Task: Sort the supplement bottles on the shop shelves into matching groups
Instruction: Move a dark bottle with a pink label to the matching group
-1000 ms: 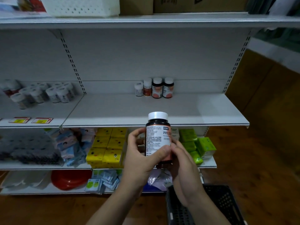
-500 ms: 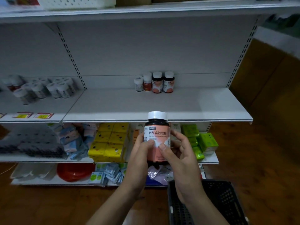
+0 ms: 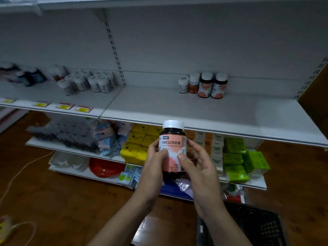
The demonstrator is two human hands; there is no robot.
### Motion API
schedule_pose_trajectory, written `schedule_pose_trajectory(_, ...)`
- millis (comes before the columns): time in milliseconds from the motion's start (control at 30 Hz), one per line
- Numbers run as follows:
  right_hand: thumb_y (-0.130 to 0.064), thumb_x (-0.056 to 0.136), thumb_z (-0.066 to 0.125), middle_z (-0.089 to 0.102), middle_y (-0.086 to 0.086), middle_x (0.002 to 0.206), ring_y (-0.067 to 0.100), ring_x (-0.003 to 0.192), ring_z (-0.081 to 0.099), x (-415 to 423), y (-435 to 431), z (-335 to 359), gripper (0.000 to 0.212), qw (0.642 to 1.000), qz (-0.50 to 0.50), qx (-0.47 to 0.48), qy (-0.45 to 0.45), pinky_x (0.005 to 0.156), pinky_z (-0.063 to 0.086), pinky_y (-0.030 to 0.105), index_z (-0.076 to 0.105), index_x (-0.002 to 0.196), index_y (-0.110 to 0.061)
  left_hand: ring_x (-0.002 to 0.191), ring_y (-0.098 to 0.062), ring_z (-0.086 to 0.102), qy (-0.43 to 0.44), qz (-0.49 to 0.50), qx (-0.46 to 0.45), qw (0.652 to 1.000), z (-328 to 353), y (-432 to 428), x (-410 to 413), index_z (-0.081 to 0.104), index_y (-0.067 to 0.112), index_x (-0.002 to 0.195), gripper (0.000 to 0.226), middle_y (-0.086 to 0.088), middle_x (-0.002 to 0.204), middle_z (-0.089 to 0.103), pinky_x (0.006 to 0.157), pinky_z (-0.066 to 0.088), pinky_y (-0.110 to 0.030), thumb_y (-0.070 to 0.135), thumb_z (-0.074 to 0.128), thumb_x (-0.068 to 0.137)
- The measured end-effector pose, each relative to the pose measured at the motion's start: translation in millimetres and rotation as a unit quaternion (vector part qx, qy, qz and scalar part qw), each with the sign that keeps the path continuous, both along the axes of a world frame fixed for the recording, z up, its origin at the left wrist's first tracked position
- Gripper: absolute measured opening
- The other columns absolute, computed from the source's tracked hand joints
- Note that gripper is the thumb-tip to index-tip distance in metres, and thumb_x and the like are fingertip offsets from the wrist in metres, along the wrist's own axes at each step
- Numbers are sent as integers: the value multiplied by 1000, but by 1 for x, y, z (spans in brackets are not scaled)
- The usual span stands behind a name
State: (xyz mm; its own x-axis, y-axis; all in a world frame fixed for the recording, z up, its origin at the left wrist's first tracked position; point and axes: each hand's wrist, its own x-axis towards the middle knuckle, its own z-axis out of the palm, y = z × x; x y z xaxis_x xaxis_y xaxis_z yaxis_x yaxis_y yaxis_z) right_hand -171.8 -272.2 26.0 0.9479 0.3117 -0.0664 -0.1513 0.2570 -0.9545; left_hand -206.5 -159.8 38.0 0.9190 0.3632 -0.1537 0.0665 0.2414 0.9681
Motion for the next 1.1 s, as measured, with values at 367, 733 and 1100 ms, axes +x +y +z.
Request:
schedule_pose_trajectory(367, -29, 77, 66, 72, -4, 113, 13, 105, 68, -13, 156, 10, 46, 987, 155, -33, -3, 89, 56, 35, 57, 122, -36, 86, -9, 70, -17, 139, 6, 990, 3, 142, -49, 48, 21, 122, 30, -9, 112, 66, 67, 54, -18, 20, 54, 92)
schedule_pose_trajectory(733, -17, 85, 68, 72, -2, 108, 11, 98, 70, -74, 383, 7, 44, 971, 230, -58, -41, 78, 58, 29, 57, 125, -33, 98, -13, 70, 12, 249, 19, 968, 2, 349, -129, 57, 34, 122, 25, 1, 109, 71, 82, 57, -33, 32, 46, 99)
schedule_pose_trajectory(1100, -14, 88, 66, 71, 0, 113, 18, 106, 68, -95, 522, 4, 37, 963, 255, -71, -41, 91, 56, 45, 61, 120, -32, 97, -12, 70, 22, 292, 16, 956, -1, 482, -157, 58, 30, 123, 27, 0, 111, 71, 90, 56, -39, 26, 50, 98)
